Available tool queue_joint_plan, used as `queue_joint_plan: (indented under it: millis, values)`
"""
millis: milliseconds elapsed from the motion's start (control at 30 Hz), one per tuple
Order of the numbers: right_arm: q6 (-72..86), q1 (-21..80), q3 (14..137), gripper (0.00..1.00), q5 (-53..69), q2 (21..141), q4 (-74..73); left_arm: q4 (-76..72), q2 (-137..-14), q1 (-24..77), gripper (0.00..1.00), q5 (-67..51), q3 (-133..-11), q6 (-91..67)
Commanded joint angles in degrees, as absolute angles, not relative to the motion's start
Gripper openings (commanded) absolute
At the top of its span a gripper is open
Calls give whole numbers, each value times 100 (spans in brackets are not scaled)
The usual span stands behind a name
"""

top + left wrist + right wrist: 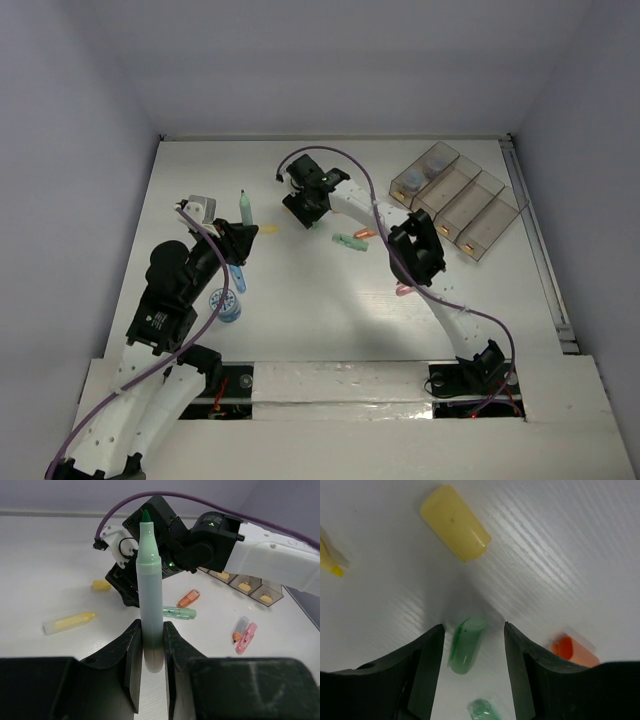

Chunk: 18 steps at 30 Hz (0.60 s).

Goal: Sort the stationery into containers
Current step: Pick up the pen cap from the center of the board.

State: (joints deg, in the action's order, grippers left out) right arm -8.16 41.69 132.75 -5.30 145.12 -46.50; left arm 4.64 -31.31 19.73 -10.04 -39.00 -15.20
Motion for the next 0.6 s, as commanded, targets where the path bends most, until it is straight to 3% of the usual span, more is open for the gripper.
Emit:
queue_joint_plan:
  millis: [0, 233, 333, 567]
  values:
    - [-1019, 4201, 13553, 56, -852, 14572, -4667, 316, -3129, 1907, 0, -1011, -4105, -1459]
    - [-1037, 4263, 13518, 37, -1037, 14678, -4737, 308, -3155, 1907, 0, -1063, -4096, -1468]
    - [-923, 4263, 13491, 34, -1072, 14652, -4781, 308, -3173, 1855, 0, -1072, -4104, -1468]
    - [-669, 4263, 13237, 4, -1072, 14266, -4650, 290, -3173, 1854, 0, -1107, -4096, -1485]
